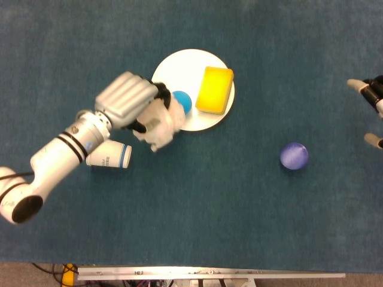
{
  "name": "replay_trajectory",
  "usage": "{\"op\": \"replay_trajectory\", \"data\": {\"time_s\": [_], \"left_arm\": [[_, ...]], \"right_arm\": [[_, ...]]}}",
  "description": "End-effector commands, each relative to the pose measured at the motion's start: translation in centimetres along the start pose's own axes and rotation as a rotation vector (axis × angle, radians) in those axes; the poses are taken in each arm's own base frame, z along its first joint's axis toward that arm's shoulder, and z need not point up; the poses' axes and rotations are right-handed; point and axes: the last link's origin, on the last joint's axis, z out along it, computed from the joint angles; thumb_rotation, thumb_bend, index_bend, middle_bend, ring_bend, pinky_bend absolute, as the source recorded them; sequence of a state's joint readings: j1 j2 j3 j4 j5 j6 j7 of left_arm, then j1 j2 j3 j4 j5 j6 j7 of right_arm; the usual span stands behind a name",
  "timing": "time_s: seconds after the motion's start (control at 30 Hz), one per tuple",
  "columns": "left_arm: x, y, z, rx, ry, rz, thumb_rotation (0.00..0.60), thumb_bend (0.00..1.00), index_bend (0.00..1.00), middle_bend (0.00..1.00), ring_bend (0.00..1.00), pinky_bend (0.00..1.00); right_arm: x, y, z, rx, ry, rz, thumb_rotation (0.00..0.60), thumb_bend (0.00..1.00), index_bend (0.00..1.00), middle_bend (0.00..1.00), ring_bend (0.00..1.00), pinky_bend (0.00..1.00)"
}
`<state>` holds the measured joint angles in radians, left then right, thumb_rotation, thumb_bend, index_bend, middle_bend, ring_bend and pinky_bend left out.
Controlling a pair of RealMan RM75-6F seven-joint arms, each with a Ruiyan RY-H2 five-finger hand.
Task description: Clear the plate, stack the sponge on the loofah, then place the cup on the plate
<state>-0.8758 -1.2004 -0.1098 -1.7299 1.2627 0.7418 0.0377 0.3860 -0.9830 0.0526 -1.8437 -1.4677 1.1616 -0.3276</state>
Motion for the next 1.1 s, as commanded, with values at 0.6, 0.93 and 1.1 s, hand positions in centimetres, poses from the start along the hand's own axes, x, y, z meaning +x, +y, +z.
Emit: {"op": "replay_trajectory", "data": {"time_s": [0.6,0.93,1.1], "left_arm": [[-3.0,5.4,-1.3,-0.092,-0.146,-0.120,0.600,0.37,0.42,0.37,0.43,0.43],[-5.0,6.0,-3.3,-0.079,-0.236,-0.161,0.600,0.37,0.42,0.37,0.43,0.43],[-5.9,6.8,-4.1,-0.081,-0.269,-0.202,0.600,0.37,0.40,0.36,0.43,0.43]], "right_arm": [[-0.5,0.5,-0.3,0.003,-0.015,-0.006,0.600,0.00,0.19,0.32,0.24,0.40],[-0.6,0.4,0.1,0.012,-0.020,-0.009,0.600,0.00,0.19,0.32,0.24,0.40],[-0.7,0.5,0.1,0.013,-0.023,-0.010,0.600,0.00,0.19,0.32,0.24,0.40]]}}
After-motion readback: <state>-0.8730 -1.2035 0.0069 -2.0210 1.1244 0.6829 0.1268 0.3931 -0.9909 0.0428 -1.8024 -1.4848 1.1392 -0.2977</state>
